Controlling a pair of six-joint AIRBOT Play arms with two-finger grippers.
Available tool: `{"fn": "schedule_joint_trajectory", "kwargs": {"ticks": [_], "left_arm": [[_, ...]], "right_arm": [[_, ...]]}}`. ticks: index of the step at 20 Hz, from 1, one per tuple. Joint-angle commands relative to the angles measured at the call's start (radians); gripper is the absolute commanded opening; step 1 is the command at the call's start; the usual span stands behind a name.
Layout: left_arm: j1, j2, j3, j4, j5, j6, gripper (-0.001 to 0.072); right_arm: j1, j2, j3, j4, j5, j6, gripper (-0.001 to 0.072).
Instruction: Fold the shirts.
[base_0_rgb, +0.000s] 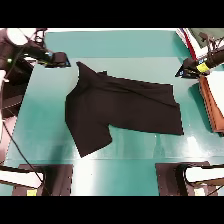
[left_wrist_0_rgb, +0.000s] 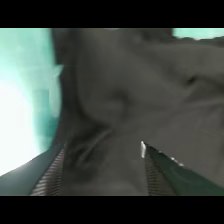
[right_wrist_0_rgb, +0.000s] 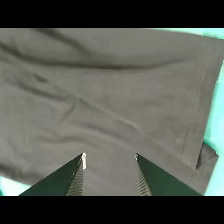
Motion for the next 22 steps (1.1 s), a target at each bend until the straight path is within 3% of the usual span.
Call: {"fn": "schedule_joint_trajectory", "kwargs": {"ticks": [1,6,10,12,16,19,22], "left_arm": [[0.098,0.121,-0.140,-0.004,-0.072,-0.010,0.0551],[0.208,0.391,-0.728,-0.057,0.051,-0.007,0.0551],[0.269,0.429,-1.014,-0.224,0.143,0.052,0.0551],[0.267,0.429,-1.088,-0.264,0.202,0.054,0.0551],[0.266,0.429,-1.170,-0.407,0.263,0.140,0.0550],[0.257,0.426,-1.183,-0.421,0.292,0.138,0.0550],[0.145,0.418,-1.184,-0.427,0.352,0.137,0.0550]], "right_arm": [[0.000,0.039,0.002,0.004,0.073,-0.052,0.0363],[0.000,0.209,-0.228,0.081,-0.033,-0.068,0.0363],[0.001,0.287,-0.359,0.118,-0.071,-0.077,0.0363],[0.000,0.305,-0.390,0.122,-0.072,-0.077,0.0363],[0.000,0.306,-0.393,0.173,-0.078,-0.078,0.0363],[0.000,0.307,-0.393,0.193,-0.093,-0.079,0.0362],[0.000,0.307,-0.393,0.193,-0.092,-0.079,0.0363]]}}
